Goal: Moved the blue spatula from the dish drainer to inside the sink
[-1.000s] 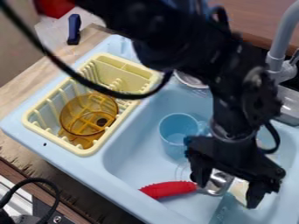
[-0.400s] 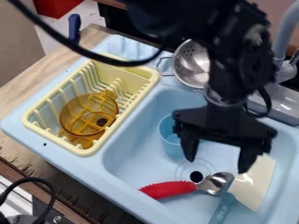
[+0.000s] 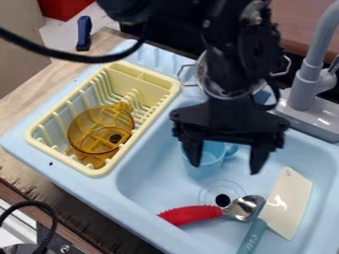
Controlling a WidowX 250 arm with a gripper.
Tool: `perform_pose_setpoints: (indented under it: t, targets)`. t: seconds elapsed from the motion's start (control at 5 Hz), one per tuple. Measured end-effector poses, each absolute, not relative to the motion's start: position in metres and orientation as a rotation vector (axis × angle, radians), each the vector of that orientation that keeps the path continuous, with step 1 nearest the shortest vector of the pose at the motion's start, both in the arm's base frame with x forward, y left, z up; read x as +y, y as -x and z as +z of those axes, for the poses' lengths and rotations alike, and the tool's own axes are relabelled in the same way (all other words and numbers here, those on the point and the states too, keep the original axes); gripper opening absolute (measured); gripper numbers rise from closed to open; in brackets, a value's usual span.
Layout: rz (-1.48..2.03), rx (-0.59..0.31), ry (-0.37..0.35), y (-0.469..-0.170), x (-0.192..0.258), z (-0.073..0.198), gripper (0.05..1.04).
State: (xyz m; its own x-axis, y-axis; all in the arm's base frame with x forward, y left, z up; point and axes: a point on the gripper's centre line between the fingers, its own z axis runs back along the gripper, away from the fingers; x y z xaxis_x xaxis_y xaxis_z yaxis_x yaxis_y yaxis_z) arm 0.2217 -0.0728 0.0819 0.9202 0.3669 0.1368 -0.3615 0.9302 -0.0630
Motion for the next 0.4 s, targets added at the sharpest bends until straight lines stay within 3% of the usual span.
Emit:
perform_pose_setpoints:
  t: [0.4]
  targets:
    - [0.468, -0.176, -0.013, -0.240, -0.036, 0.095, 0.999]
